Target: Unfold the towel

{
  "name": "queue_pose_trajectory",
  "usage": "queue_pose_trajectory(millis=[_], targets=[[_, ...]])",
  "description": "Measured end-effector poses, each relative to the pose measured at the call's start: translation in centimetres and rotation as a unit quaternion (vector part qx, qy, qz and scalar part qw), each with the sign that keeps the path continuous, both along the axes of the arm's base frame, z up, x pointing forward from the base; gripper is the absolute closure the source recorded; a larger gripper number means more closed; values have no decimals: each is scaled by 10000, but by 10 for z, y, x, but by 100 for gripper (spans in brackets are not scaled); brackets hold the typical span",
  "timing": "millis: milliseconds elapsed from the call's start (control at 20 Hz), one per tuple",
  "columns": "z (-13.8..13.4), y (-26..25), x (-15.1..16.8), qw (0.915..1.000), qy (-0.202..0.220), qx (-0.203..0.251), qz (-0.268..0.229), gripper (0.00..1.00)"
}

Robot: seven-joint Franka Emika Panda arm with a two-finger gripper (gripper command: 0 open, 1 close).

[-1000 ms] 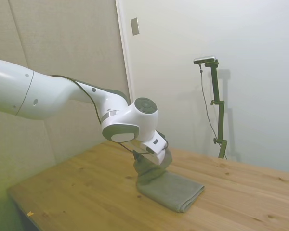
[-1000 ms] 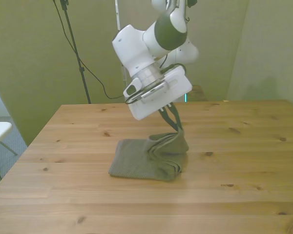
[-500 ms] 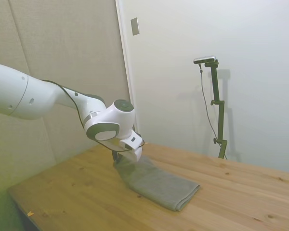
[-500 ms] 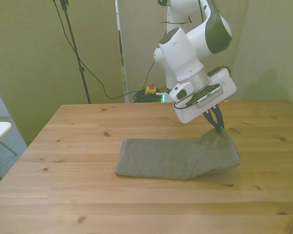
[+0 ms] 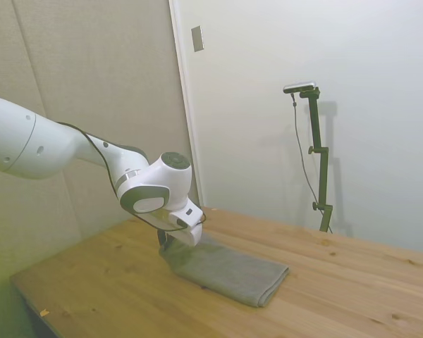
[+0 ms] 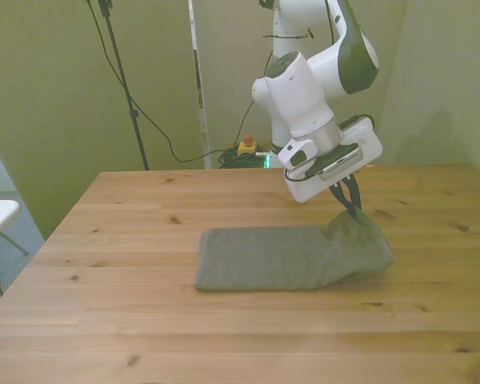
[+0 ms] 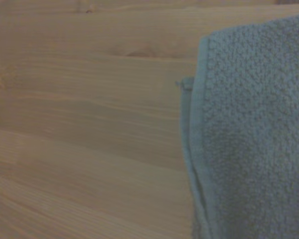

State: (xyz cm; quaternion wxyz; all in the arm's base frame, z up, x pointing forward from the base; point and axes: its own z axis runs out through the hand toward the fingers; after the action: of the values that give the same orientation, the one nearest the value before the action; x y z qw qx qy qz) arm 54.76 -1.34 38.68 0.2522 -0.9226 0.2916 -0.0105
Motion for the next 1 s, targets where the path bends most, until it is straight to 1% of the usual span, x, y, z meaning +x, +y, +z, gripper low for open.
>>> queue_pose_trajectory(millis=[200, 300, 400, 500, 600, 750, 900, 1000], targets=[[9, -1, -2, 9999, -79, -84, 49, 0], [18, -2, -4, 9997, -98, -236, 4, 0], [30, -7, -3, 9976, -106, -643, -254, 0], [44, -13, -5, 9928, -53, -1075, -534, 0], [57, -22, -8, 9851, 0, -1482, -869, 0], [66, -29, -15, 9703, 186, -1964, -1404, 0], [65, -17, -25, 9526, 524, -2346, -1863, 0], [68, 1, -35, 9392, 754, -2579, -2139, 0]])
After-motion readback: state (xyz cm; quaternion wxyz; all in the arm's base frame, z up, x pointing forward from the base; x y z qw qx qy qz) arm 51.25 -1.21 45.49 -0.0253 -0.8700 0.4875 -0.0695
